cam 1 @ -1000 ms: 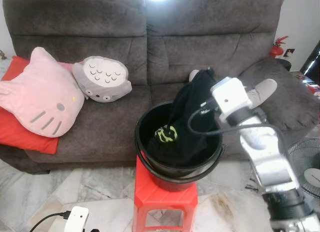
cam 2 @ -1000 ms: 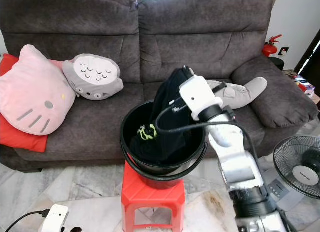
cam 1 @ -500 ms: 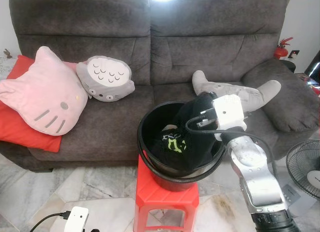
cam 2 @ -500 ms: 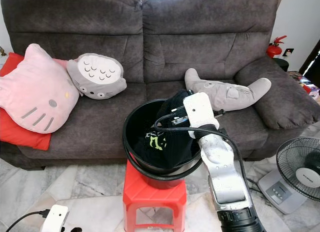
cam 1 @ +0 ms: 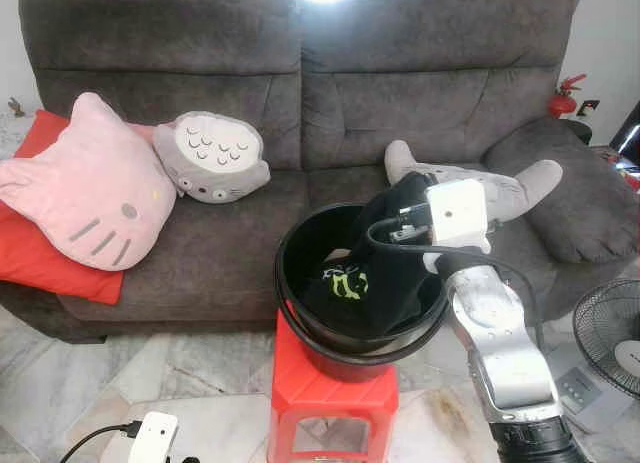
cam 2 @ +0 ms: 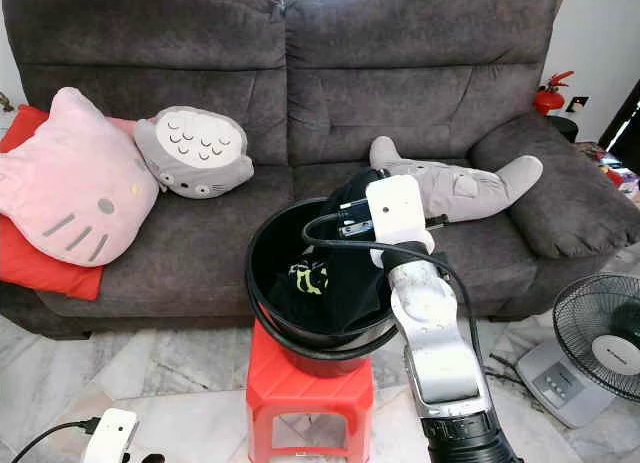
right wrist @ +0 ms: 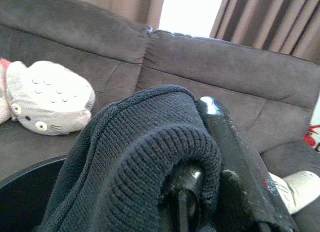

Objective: Hang hanger

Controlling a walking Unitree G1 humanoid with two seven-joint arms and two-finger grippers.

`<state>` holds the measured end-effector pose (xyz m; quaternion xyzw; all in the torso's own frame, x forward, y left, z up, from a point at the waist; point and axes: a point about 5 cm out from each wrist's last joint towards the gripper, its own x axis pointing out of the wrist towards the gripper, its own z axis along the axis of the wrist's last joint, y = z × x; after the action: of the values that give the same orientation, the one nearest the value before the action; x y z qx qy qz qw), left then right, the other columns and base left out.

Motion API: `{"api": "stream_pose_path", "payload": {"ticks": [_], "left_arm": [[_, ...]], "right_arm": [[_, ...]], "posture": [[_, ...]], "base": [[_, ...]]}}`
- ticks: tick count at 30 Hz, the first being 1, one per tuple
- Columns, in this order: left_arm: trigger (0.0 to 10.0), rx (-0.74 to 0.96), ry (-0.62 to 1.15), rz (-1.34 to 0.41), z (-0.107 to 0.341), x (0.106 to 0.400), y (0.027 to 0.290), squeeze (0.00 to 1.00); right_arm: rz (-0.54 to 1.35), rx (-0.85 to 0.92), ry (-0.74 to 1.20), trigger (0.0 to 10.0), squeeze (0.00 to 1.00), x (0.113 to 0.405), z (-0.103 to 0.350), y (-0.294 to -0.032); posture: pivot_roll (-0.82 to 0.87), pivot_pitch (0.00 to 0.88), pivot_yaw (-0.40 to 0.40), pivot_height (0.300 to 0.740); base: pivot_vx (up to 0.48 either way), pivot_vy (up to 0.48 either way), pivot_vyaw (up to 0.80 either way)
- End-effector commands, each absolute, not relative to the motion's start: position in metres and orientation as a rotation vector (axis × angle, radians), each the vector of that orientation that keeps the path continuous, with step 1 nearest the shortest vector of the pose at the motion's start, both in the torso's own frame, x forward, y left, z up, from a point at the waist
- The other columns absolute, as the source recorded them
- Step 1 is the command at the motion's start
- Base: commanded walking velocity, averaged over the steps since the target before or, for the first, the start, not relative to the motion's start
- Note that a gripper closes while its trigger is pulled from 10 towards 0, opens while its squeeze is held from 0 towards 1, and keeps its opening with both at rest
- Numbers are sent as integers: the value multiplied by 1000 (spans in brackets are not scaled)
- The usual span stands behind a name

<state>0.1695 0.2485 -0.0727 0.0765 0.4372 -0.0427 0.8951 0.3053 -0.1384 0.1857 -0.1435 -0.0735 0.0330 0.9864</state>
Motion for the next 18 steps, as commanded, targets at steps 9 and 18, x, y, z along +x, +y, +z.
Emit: {"api": "stream_pose_path", "payload": {"ticks": [9, 18], "left_arm": [[10000, 171, 923, -95, -74, 164, 252, 0], [10000, 170, 927, -103, -75, 162, 252, 0]], "right_arm": [[-10, -279, -175, 10000, 0, 307, 193, -148], [-19, -288, -169, 10000, 0, 304, 191, -152]], "posture": [[-237, 0, 14, 740], [-253, 0, 14, 740]], "base": [[0, 0, 0], [0, 0, 0]]}}
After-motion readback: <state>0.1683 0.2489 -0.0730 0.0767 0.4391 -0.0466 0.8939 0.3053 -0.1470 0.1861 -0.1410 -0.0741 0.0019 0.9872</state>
